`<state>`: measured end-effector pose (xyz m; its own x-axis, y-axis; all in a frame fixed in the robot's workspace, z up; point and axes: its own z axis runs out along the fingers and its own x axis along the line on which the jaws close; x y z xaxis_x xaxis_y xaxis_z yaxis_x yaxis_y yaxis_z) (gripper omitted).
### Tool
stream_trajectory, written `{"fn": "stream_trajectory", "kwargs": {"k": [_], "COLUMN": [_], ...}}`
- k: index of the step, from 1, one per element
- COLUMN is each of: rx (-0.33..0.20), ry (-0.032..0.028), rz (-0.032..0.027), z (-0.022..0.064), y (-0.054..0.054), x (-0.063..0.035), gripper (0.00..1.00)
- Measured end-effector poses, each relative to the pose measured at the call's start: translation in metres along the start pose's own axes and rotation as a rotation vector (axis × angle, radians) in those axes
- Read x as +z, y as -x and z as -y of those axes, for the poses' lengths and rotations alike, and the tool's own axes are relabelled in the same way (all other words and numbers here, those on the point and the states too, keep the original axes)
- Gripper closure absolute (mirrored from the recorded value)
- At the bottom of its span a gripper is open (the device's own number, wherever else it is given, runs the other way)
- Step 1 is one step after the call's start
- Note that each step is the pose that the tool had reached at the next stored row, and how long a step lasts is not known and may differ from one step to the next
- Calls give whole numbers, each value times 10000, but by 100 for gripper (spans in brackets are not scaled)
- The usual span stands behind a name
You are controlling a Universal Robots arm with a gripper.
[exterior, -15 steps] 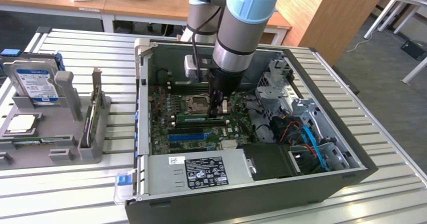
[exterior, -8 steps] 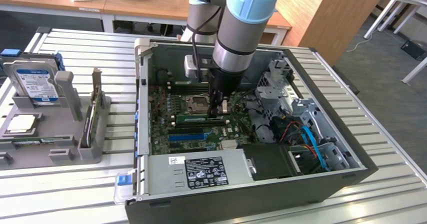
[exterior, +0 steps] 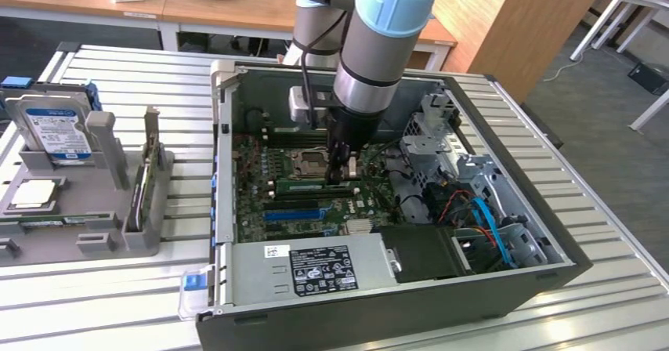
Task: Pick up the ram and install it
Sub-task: 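Insert the ram into the slot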
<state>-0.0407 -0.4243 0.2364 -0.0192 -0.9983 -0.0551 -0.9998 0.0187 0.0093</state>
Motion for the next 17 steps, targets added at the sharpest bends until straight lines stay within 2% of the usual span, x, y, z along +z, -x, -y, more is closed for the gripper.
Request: {"fn": "stream_trajectory", "kwargs": {"k": [11, 17], "rx": [1, 3], "ry": [1, 66], "rz": [-1, -1], "z": [1, 13], "y": [-1, -1], "x": [14, 14], "gripper": [88, 88]}}
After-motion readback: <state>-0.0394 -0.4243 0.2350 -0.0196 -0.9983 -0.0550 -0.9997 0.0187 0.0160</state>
